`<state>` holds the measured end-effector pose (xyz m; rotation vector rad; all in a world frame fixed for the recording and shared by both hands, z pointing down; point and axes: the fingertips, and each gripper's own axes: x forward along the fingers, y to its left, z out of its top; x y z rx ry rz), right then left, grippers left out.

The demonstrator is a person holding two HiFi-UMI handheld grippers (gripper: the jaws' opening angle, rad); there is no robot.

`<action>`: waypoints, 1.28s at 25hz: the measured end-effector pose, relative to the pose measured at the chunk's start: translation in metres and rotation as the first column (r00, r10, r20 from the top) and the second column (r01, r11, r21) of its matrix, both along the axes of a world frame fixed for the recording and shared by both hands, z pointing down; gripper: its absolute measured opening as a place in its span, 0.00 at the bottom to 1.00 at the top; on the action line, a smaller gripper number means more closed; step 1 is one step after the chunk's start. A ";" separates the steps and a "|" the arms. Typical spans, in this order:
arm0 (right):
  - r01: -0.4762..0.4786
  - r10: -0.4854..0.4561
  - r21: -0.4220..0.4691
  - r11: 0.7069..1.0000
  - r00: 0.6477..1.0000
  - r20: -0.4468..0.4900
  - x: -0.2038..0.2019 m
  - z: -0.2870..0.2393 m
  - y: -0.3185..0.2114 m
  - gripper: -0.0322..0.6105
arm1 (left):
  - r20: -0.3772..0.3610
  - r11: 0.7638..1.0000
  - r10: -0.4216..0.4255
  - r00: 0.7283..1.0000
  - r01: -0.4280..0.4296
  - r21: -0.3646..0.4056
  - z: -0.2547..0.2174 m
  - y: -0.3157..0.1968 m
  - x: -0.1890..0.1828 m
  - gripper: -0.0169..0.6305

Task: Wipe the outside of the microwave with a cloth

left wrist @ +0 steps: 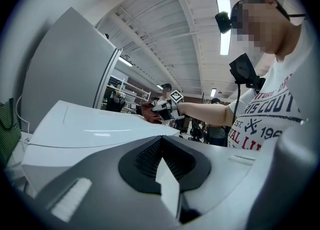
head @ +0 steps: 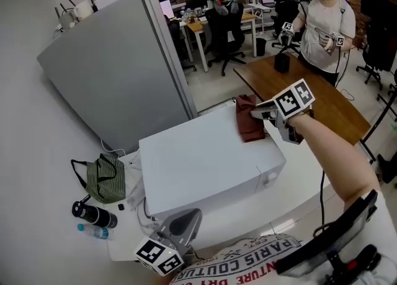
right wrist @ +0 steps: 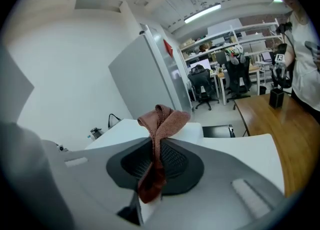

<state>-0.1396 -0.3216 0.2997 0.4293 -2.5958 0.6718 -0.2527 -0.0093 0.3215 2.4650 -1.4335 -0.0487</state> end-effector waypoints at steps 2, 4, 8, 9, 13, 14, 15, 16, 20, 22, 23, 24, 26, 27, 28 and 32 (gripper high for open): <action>0.021 -0.025 0.050 0.999 0.997 0.072 -0.001 -0.020 0.025 0.11 | -0.010 1.000 0.020 1.000 -0.020 0.005 0.000 0.003 -0.002 0.03; 0.045 -0.062 0.100 0.994 0.983 0.175 -0.002 -0.045 0.061 0.11 | -0.025 0.999 0.045 0.999 -0.045 0.013 0.001 0.005 -0.003 0.03; 0.089 -0.151 0.186 0.979 0.922 0.356 -0.001 -0.070 0.151 0.11 | -0.045 0.995 0.098 0.994 -0.097 0.018 0.006 0.008 -0.008 0.03; 0.094 -0.167 0.203 0.975 0.910 0.380 0.000 -0.069 0.170 0.11 | -0.052 0.994 0.105 0.993 -0.104 0.020 0.006 0.009 -0.009 0.03; 0.110 -0.202 0.223 0.969 0.870 0.450 0.009 -0.050 0.231 0.11 | -0.074 0.990 0.139 0.988 -0.138 0.017 0.010 0.011 -0.009 0.03; 0.110 -0.198 0.209 0.972 0.861 0.469 0.013 -0.043 0.242 0.11 | -0.074 0.989 0.151 0.986 -0.150 0.011 0.012 0.009 -0.006 0.03; 0.108 -0.191 0.194 0.975 0.853 0.485 0.017 -0.035 0.251 0.11 | -0.075 0.987 0.161 0.984 -0.161 0.004 0.013 0.006 -0.001 0.03; 0.106 -0.184 0.181 0.978 0.847 0.498 0.022 -0.026 0.258 0.11 | -0.080 0.985 0.170 0.982 -0.171 -0.001 0.014 0.003 0.004 0.03; 0.131 -0.207 0.183 0.974 0.842 0.499 0.042 0.005 0.276 0.11 | -0.072 0.978 0.206 0.976 -0.207 -0.009 0.015 -0.012 0.038 0.03; 0.161 -0.229 0.176 0.971 0.835 0.501 0.058 0.013 0.276 0.11 | -0.060 0.978 0.207 0.976 -0.208 -0.012 0.017 -0.025 0.058 0.03; 0.172 -0.235 0.168 0.971 0.829 0.508 0.068 0.016 0.274 0.11 | -0.061 0.979 0.202 0.977 -0.203 -0.014 0.017 -0.032 0.070 0.03; 0.182 -0.239 0.160 0.970 0.823 0.515 0.081 0.018 0.270 0.11 | -0.063 0.980 0.197 0.978 -0.198 -0.014 0.017 -0.039 0.084 0.03; 0.197 -0.246 0.149 0.969 0.817 0.522 0.110 0.019 0.260 0.11 | -0.069 0.981 0.194 0.979 -0.195 -0.012 0.016 -0.053 0.116 0.03; 0.204 -0.251 0.147 0.968 0.814 0.523 0.125 0.020 0.254 0.11 | -0.070 0.980 0.197 0.978 -0.199 -0.011 0.014 -0.060 0.134 0.03; 0.213 -0.258 0.146 0.966 0.811 0.525 0.140 0.022 0.248 0.11 | -0.069 0.979 0.201 0.977 -0.202 -0.010 0.013 -0.066 0.151 0.03; 0.272 -0.317 0.163 0.948 0.801 0.508 0.191 0.029 0.224 0.11 | -0.066 0.984 0.178 0.982 -0.179 -0.016 0.014 -0.096 0.212 0.03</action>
